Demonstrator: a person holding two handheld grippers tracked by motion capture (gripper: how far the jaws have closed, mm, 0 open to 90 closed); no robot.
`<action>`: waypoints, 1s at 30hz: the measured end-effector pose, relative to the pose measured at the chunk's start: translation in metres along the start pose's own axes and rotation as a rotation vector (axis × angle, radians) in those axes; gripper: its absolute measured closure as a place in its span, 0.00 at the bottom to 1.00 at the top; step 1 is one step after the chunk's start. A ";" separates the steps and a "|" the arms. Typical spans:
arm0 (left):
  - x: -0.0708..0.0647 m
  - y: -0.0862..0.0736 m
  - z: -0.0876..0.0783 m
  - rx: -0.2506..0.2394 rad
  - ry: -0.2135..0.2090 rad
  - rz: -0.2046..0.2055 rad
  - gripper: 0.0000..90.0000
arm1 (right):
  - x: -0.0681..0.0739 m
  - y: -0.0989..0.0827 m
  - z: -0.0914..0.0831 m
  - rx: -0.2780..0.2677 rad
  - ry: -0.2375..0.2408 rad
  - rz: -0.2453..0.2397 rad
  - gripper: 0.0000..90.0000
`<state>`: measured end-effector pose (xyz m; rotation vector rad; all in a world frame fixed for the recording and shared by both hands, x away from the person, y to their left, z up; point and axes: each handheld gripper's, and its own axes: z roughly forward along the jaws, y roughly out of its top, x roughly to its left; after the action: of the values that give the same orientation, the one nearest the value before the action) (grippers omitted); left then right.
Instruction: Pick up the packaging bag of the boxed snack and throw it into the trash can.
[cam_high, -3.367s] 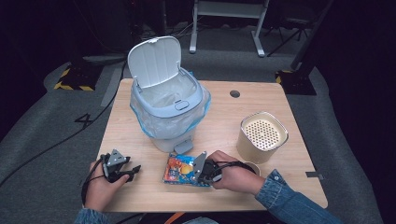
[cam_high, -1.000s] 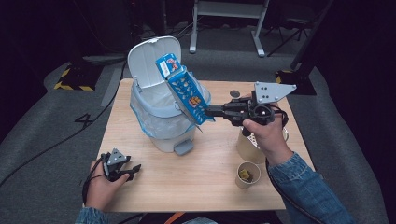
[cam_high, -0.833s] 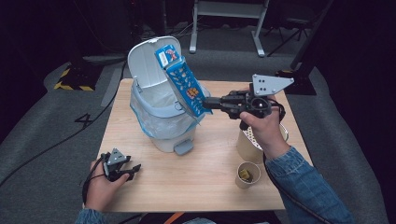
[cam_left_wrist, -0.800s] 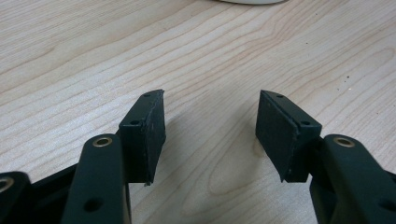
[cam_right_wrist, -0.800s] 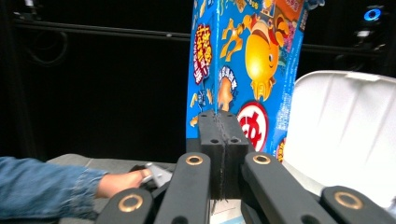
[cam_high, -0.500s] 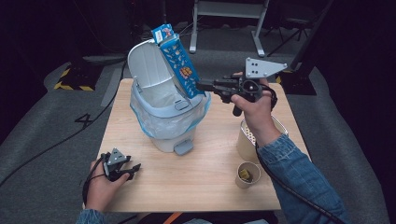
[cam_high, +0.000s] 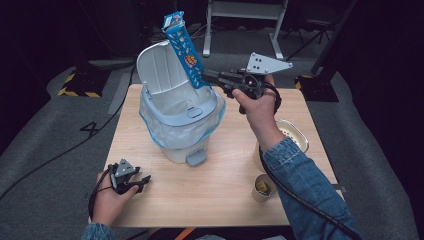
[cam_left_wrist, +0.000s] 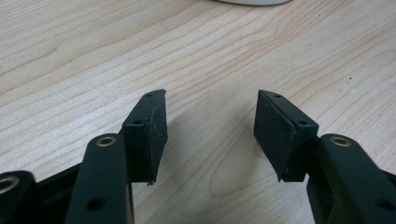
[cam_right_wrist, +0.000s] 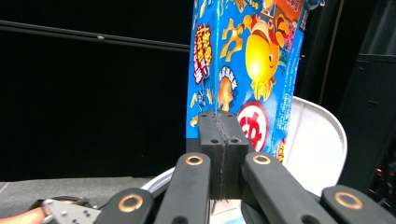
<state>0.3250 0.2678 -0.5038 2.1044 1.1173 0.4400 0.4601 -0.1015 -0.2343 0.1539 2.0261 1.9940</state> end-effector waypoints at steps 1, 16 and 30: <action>0.000 0.000 0.000 0.001 0.001 0.001 0.49 | 0.000 -0.001 0.002 0.002 -0.006 -0.002 1.00; 0.000 0.000 0.000 0.000 0.001 0.000 0.50 | 0.006 -0.017 0.030 0.045 -0.088 -0.022 1.00; 0.000 0.000 0.000 0.000 0.001 -0.001 0.50 | 0.015 -0.040 0.053 0.113 -0.132 -0.001 0.66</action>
<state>0.3249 0.2677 -0.5038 2.1042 1.1186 0.4404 0.4661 -0.0476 -0.2758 0.2997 2.0542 1.8176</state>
